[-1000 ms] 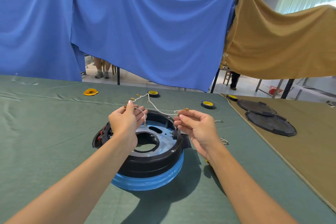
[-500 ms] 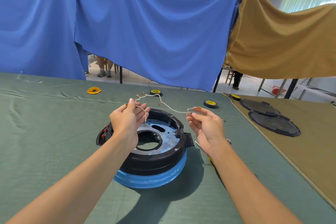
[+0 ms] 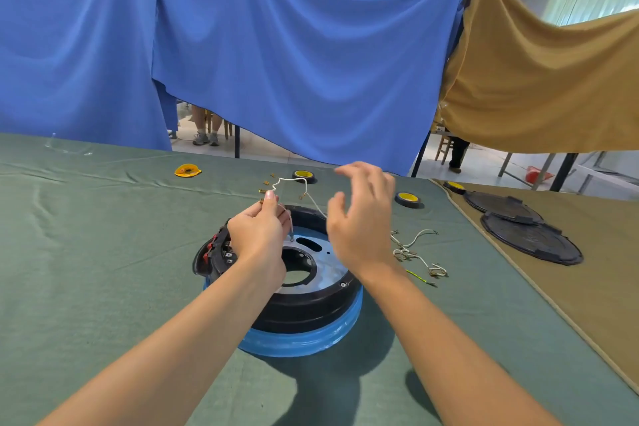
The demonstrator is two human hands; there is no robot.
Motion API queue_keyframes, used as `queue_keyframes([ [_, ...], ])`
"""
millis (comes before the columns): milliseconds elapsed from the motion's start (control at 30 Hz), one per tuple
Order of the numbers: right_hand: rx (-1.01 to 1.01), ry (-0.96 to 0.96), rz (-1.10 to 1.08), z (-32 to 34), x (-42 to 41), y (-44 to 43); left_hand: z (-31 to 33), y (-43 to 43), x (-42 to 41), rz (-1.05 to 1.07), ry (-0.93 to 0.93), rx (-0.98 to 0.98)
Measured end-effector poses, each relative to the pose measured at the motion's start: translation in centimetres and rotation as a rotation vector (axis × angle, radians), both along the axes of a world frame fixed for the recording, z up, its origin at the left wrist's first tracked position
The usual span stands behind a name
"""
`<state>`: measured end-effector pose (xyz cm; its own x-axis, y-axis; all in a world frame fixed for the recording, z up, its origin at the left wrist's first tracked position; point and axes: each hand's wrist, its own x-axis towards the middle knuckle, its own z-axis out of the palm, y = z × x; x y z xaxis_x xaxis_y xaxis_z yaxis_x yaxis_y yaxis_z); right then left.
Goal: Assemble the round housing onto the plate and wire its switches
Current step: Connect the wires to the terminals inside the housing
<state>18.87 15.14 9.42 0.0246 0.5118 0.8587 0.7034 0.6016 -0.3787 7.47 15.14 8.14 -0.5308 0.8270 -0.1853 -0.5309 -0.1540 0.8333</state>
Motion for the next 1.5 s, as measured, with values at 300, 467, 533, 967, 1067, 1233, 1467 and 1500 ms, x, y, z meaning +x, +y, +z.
queue_keyframes([
  [300,-0.928,0.166,0.462,4.5,-3.2,2.9,0.7,-1.3,-0.6,-0.151,-0.069,0.112],
  [467,-1.043,0.452,0.514,3.2,-4.5,2.8,0.3,-1.2,-2.7,-0.188,0.336,0.031],
  [533,-1.112,0.518,0.511,2.8,-5.0,2.6,0.1,-1.4,-3.8,-0.211,0.569,-0.028],
  [967,-1.416,0.447,0.361,-0.5,-6.9,3.1,-1.6,1.4,-10.3,-0.237,1.144,-0.330],
  [1067,-1.401,0.402,0.336,-1.3,-7.4,3.2,-2.4,2.3,-10.2,-0.268,1.143,-0.363],
  [1233,-1.431,0.331,0.366,-1.4,-7.8,3.7,-3.2,2.4,-9.8,-0.245,1.127,-0.336],
  [1467,-1.424,0.288,0.344,-1.9,-8.2,4.3,-3.3,2.1,-9.8,-0.212,1.090,-0.290],
  [1500,-1.418,0.301,0.350,-1.9,-8.2,4.3,-3.4,2.0,-9.8,-0.205,1.066,-0.282],
])
